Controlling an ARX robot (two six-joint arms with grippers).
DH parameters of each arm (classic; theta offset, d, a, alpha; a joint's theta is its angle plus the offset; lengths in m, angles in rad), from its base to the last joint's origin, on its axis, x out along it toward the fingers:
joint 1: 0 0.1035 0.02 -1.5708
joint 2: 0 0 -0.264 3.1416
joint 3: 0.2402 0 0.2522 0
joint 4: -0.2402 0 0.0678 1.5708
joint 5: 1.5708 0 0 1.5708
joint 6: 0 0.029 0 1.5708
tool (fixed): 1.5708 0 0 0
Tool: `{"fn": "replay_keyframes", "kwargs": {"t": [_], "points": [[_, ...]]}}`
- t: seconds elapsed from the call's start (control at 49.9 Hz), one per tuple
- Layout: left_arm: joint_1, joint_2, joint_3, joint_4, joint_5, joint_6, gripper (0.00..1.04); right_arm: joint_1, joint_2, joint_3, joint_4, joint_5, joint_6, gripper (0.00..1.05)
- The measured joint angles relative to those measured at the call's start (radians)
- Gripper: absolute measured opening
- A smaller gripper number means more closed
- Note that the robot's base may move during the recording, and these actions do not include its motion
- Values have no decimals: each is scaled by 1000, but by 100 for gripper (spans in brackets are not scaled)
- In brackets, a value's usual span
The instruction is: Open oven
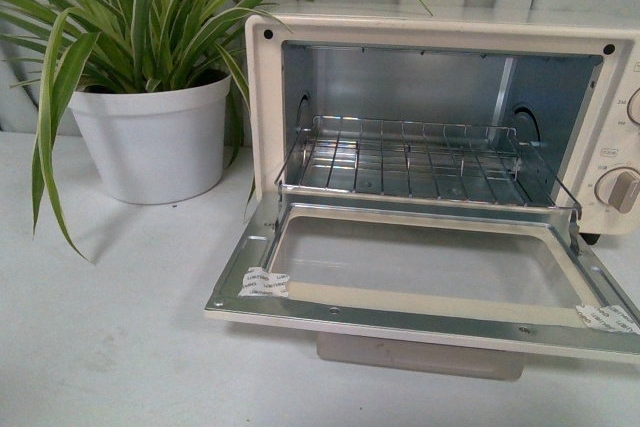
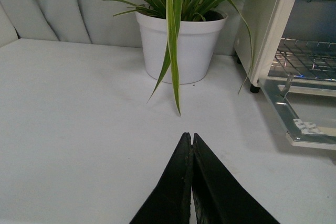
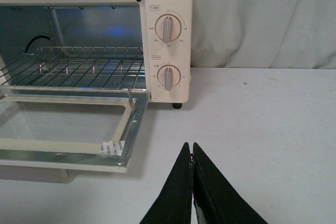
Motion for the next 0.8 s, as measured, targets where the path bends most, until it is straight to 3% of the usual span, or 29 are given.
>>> {"fn": "replay_keyframes", "kwargs": {"t": [0.08,0.16,0.602,0.662,0.802], "points": [[94,-10,0,-12,117,0,4,0,0,0,0,0,0,1],[143,-11,0,-14,126,0,4,0,0,0,0,2,0,1],[150,-12,0,-14,137,0,4,0,0,0,0,0,0,1],[150,-12,0,-14,137,-1,10,0,0,0,0,0,-1,7],[150,-12,0,-14,137,-1,39,0,0,0,0,0,-1,38]]}}
